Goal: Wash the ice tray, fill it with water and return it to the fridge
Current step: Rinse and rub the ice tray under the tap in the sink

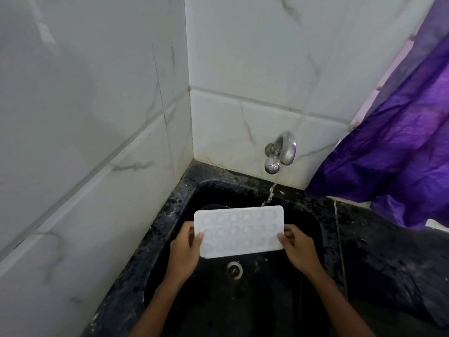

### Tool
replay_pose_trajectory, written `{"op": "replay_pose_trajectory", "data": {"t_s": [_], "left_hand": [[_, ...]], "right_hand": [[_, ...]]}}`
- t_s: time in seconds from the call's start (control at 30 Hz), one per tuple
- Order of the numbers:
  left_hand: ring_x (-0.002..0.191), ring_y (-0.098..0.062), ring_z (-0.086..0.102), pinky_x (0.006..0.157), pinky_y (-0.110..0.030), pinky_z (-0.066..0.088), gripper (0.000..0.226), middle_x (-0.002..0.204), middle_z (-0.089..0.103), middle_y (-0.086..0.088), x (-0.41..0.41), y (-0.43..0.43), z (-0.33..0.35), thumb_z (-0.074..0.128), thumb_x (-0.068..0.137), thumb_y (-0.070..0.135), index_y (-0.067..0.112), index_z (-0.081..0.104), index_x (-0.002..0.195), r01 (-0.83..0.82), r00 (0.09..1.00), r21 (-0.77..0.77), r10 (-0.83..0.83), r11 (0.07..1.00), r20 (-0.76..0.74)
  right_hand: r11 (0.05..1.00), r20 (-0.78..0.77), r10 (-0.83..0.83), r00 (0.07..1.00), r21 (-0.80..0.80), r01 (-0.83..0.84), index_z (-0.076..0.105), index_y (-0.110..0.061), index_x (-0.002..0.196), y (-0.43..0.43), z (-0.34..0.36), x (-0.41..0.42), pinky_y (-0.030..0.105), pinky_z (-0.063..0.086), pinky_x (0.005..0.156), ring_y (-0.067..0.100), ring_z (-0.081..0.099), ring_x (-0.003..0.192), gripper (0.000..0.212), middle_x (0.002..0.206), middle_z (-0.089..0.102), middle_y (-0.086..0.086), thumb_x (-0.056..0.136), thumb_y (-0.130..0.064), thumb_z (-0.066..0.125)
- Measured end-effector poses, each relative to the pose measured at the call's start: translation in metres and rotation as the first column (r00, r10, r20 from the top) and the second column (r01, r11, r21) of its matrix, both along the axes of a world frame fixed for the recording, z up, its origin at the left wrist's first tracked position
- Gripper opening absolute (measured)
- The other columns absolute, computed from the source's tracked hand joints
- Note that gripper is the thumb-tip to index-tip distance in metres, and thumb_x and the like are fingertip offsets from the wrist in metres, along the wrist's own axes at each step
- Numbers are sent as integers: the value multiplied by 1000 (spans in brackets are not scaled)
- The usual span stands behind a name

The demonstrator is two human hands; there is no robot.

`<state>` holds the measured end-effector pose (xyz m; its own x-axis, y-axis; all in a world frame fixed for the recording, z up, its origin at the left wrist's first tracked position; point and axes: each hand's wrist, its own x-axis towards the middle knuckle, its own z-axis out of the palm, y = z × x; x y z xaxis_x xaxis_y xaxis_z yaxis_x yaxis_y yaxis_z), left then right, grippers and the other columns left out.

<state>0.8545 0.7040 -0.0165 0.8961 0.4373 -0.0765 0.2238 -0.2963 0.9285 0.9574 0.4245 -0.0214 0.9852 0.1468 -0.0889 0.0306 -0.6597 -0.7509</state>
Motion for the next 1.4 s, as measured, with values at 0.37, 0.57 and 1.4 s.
{"op": "replay_pose_trajectory", "data": {"t_s": [0.37,0.57,1.4], "left_hand": [[92,-15,72,82,-46,62,11,105,73,1,42,-36,20,53,102,27,23,60,110,-85,995,-274,66,958,-78],[90,-18,73,82,-50,61,8,100,74,-3,39,-31,27,52,103,23,24,61,104,-156,988,-331,140,931,-71],[91,-17,73,82,-49,61,12,101,74,-2,27,-38,43,52,103,22,31,58,99,-187,982,-396,183,899,-50]], "right_hand": [[996,176,-60,983,-58,71,45,-20,137,-5,23,24,32,36,100,17,45,121,43,134,49,0,96,-23,56],[966,273,135,953,-252,-64,57,-30,126,11,37,43,46,32,113,28,28,139,29,153,26,9,98,-28,51],[861,188,409,893,-403,-309,56,-26,131,29,66,58,25,25,103,32,28,134,31,153,20,6,101,-28,47]]}}
